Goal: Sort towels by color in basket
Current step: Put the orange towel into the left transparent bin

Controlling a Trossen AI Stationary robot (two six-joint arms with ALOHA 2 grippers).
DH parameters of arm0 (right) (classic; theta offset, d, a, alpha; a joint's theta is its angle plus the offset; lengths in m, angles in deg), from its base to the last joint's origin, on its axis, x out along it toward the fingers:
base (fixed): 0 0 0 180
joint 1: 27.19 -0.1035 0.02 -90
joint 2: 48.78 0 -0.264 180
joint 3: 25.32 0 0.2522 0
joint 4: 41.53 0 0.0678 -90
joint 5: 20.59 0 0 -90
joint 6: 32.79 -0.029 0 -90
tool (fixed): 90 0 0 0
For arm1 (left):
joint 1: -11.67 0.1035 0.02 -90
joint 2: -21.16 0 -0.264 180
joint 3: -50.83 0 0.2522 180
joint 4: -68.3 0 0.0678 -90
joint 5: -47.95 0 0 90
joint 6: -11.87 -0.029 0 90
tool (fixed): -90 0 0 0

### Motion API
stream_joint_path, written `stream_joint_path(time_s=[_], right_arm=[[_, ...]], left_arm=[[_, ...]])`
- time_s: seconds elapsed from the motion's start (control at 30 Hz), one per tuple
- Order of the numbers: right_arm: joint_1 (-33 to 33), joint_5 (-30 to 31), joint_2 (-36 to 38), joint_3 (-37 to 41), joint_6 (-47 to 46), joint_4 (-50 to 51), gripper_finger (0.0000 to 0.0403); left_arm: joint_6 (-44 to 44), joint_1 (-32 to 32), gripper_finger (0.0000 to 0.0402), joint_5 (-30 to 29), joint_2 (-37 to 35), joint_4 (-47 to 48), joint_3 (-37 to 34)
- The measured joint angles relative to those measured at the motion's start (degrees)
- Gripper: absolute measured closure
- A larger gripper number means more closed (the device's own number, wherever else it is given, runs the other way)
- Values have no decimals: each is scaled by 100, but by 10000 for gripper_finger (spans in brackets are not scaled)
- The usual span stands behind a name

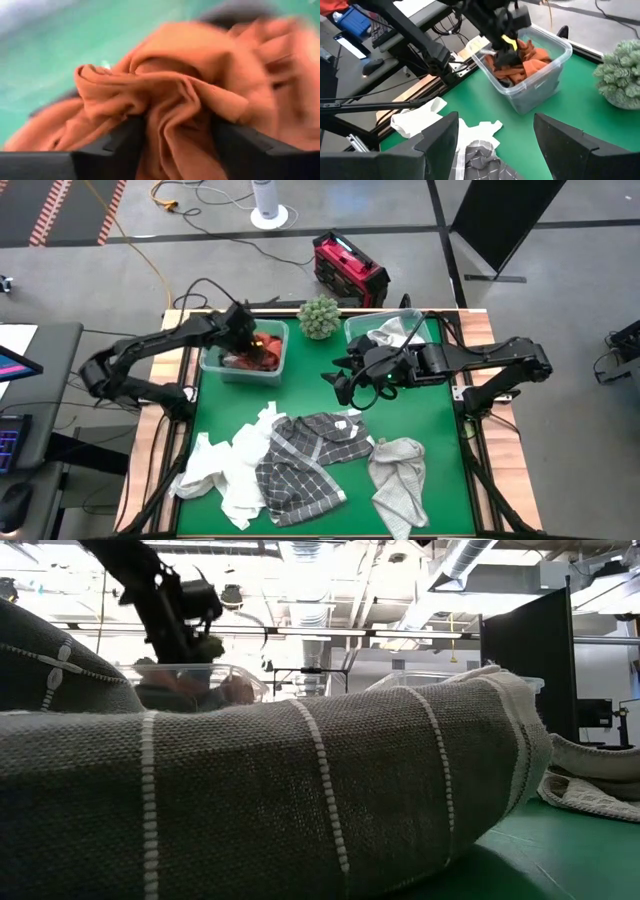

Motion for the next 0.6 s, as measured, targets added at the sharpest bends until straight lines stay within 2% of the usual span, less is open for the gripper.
stream_joint_path(time_s=[0.17,0.37,0.6], right_arm=[[0,2,0,0,98,-152,117],[0,2,0,0,104,-142,117],[0,4,0,0,108,-137,117]], left_arm=[[251,32,160,-31,-285,483,522],[702,37,159,-35,-296,1157,1253],[747,28,159,25,-303,1826,2132]])
